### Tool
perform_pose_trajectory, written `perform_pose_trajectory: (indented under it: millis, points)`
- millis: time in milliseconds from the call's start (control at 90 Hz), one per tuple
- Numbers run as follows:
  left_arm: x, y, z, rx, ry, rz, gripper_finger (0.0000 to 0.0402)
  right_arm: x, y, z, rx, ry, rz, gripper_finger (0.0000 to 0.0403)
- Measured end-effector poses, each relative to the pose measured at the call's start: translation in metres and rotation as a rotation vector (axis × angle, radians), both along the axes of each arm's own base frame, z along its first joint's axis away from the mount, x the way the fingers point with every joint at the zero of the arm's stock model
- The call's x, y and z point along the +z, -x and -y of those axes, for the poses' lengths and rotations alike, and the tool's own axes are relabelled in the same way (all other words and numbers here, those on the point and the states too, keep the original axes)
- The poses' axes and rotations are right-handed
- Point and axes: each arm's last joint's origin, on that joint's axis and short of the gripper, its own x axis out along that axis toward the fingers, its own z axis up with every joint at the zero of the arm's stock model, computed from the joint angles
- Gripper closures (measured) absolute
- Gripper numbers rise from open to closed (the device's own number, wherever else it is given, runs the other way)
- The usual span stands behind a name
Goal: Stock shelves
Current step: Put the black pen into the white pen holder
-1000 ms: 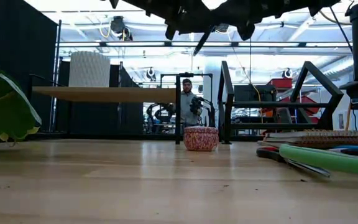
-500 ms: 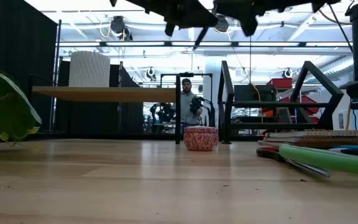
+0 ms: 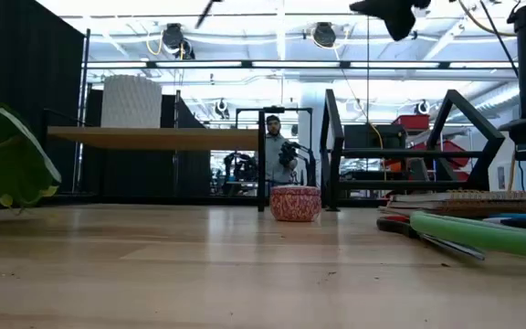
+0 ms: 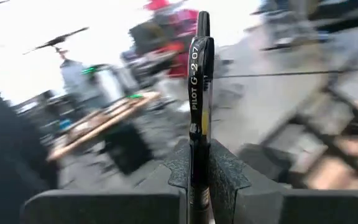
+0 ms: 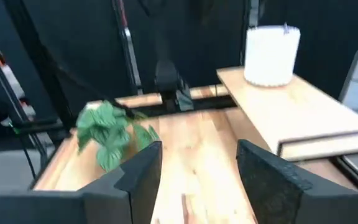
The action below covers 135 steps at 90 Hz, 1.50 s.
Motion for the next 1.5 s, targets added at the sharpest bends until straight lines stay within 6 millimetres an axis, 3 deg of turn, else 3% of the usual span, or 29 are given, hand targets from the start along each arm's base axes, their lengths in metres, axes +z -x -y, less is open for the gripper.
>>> perform_pose_trajectory:
  millis: [200, 333, 467, 811, 1000, 1500]
  points:
    - [-0.001, 0.044, -0.055, 0.165, 0.032, 0.125, 0.0392, -0.021, -0.023, 0.001, 0.0, -0.007, -0.1, 0.0219]
    - [-0.025, 0.069, -0.084, 0.278, 0.089, 0.174, 0.0392, -0.038, -0.04, 0.002, -0.008, -0.037, -0.172, 0.0219]
    - [-0.046, 0.08, -0.1, 0.301, 0.139, 0.197, 0.0392, -0.05, -0.056, 0.003, -0.017, -0.068, -0.177, 0.022]
    - [-0.085, 0.089, -0.111, 0.329, 0.178, 0.187, 0.0382, -0.058, -0.074, 0.001, -0.017, -0.107, -0.123, 0.022]
    - [-0.093, 0.093, -0.114, 0.317, 0.168, 0.201, 0.0361, -0.055, -0.075, -0.006, 0.012, -0.104, -0.088, 0.022]
    - [-0.093, 0.092, -0.114, 0.295, 0.158, 0.17, 0.0354, -0.055, -0.075, -0.014, 0.039, -0.11, -0.091, 0.022]
